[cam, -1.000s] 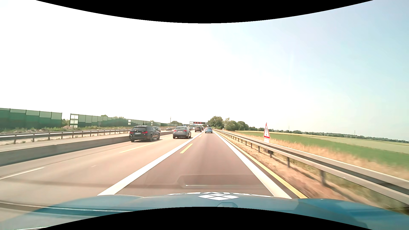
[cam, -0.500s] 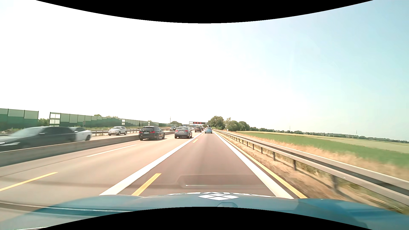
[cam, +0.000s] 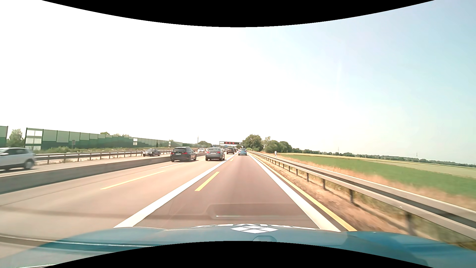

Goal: Follow the waypoints while adhering to traffic rules and regulations

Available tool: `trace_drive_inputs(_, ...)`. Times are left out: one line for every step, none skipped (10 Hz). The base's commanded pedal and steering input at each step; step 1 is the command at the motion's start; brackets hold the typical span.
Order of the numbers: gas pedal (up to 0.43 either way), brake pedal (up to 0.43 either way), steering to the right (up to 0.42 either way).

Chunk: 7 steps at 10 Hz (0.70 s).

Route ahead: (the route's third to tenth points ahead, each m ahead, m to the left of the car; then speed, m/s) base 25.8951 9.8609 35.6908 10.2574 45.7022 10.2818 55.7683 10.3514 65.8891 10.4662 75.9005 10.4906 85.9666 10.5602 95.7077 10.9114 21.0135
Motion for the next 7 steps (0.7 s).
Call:
trace_drive_inputs(0.118, 0.000, -0.001)
trace_drive_inputs(0.118, 0.000, -0.001)
trace_drive_inputs(0.118, 0.000, -0.001)
trace_drive_inputs(0.118, 0.000, -0.001)
trace_drive_inputs(0.118, 0.000, -0.001)
trace_drive_inputs(0.118, 0.000, -0.001)
trace_drive_inputs(0.118, 0.000, -0.001)
